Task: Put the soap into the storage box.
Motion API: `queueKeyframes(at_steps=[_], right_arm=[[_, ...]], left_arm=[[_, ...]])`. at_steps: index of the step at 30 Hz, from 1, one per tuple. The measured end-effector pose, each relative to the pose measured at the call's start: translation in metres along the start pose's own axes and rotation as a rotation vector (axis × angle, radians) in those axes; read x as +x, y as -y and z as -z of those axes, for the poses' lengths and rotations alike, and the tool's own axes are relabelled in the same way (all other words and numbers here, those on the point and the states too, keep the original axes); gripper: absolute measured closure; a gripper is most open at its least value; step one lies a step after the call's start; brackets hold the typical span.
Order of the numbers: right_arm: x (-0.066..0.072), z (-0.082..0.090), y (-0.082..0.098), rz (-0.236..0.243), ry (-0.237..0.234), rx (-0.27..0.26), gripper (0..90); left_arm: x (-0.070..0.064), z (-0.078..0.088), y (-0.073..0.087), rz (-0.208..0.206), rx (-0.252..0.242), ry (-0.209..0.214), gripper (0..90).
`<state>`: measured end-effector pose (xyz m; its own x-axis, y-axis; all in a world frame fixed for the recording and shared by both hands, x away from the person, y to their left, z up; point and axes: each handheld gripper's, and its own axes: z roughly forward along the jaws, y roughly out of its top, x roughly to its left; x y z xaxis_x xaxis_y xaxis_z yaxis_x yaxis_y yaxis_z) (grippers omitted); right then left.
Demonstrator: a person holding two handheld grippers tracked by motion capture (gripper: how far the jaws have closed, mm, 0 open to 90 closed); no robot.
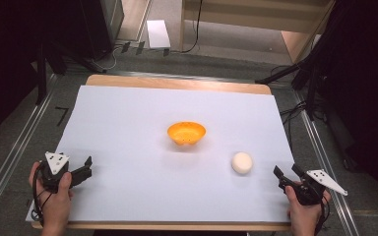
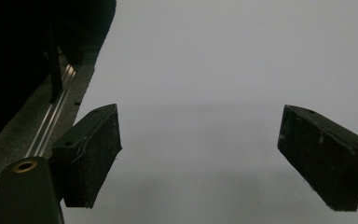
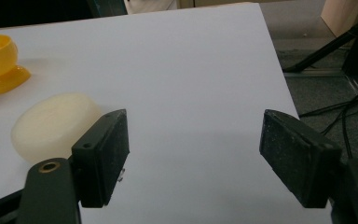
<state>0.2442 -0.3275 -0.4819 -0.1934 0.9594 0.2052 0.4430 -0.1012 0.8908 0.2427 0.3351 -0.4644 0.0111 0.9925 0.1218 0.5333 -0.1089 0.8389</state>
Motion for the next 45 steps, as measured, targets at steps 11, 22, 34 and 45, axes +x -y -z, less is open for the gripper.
queueKeyframes(at_steps=[11, 22, 34, 45], right_arm=[[0.011, -0.01, -0.003, 0.067, -0.025, 0.132, 27.9], [0.03, -0.018, -0.022, 0.09, -0.045, 0.276, 21.3], [0.051, -0.032, -0.031, 0.143, -0.066, 0.488, 13.8], [0.074, -0.047, -0.04, 0.146, -0.083, 0.544, 13.8]], left_arm=[[-0.003, -0.001, 0.0, -0.029, 0.011, -0.006, 13.8], [-0.006, -0.002, 0.0, -0.054, 0.024, -0.015, 14.0], [-0.012, -0.005, -0.001, -0.103, 0.048, -0.024, 14.0], [-0.012, -0.005, -0.001, -0.116, 0.046, -0.022, 14.0]])
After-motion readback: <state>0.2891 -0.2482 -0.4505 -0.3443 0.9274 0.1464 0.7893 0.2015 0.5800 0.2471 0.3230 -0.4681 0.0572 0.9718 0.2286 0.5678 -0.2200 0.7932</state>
